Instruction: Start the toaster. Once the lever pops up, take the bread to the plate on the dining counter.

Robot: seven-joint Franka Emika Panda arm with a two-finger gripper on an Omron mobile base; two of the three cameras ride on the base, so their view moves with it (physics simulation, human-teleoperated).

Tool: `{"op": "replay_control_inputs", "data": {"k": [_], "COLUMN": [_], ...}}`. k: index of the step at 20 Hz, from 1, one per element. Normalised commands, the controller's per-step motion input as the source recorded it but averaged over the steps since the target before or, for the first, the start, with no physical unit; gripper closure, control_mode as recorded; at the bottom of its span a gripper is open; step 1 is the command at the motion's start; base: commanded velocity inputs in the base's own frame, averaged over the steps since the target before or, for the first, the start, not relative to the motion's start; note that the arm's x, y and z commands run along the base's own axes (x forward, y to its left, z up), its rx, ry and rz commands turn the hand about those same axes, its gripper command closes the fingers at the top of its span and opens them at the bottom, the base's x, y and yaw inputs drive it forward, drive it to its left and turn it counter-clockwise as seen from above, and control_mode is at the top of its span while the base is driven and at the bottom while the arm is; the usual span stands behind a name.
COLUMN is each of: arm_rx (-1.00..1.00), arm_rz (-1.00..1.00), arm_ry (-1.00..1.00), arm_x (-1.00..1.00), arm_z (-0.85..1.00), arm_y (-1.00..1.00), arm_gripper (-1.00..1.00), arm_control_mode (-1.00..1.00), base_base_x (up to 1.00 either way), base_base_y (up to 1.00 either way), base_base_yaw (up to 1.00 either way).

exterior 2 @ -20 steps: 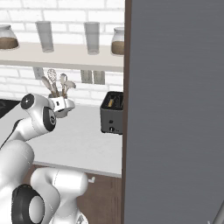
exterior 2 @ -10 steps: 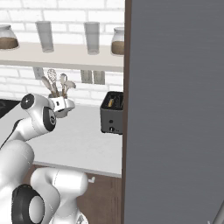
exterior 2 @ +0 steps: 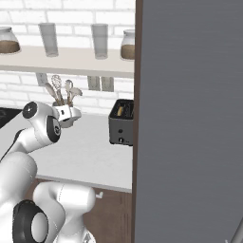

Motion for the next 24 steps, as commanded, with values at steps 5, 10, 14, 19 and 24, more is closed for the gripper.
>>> {"op": "replay_control_inputs", "data": {"k": [5,10,14,19,24], "arm_rx": [0.00,0.00,0.00,0.00,0.00], "arm_rz": [0.00,0.00,0.00,0.00,0.00], "arm_ry": [0.00,0.00,0.00,0.00,0.00], "arm_x": [0.00,0.00,0.00,0.00,0.00], "arm_z": [0.00,0.00,0.00,0.00,0.00], "arm_y": [0.00,0.00,0.00,0.00,0.00], "arm_gripper": [-1.00,-1.00,-1.00,-1.00,-1.00], "arm_control_mode": [-1.00,-1.00,-1.00,-1.00,-1.00], "base_base_x": [0.00,0.00,0.00,0.00,0.00], "base_base_y": [0.00,0.00,0.00,0.00,0.00], "base_base_yaw": [0.00,0.00,0.00,0.00,0.00]}}
